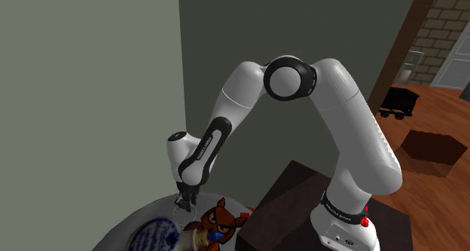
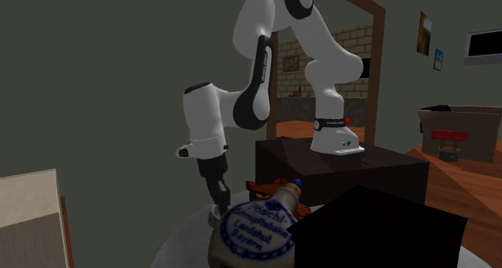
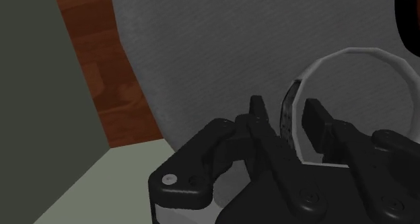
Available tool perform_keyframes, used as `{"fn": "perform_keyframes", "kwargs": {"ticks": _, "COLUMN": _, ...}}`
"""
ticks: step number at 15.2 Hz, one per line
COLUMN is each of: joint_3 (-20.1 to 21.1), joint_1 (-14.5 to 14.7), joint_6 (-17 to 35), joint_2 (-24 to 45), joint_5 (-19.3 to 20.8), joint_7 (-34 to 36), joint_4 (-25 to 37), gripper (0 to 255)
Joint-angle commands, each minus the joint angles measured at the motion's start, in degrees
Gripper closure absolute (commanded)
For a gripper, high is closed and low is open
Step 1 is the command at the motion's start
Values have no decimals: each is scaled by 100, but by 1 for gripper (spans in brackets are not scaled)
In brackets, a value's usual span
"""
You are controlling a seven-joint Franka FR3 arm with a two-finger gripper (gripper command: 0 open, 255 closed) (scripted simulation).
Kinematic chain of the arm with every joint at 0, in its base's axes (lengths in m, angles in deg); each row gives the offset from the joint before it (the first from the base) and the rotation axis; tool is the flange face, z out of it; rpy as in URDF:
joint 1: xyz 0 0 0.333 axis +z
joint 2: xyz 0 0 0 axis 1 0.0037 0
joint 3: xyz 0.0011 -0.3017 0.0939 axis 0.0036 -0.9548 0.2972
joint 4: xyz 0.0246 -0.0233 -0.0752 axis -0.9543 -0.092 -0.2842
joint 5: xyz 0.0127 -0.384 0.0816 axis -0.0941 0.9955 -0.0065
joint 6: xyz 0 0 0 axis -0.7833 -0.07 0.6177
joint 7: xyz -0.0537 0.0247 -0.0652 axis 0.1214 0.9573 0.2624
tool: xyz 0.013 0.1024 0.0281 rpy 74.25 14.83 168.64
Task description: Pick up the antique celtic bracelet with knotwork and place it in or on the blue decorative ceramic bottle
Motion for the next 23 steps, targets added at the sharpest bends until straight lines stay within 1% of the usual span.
{"fn": "perform_keyframes", "kwargs": {"ticks": 1, "joint_3": 6, "joint_1": 4, "joint_6": 2, "joint_2": 9, "joint_5": -1, "joint_7": -1, "joint_4": -3, "gripper": 255}}
{"fn": "perform_keyframes", "kwargs": {"ticks": 8, "joint_3": 5, "joint_1": 4, "joint_6": 3, "joint_2": 10, "joint_5": -1, "joint_7": -1, "joint_4": -2, "gripper": 255}}
{"fn": "perform_keyframes", "kwargs": {"ticks": 23, "joint_3": 213, "joint_1": -159, "joint_6": -720, "joint_2": -1058, "joint_5": -200, "joint_7": -83, "joint_4": -345, "gripper": 255}}
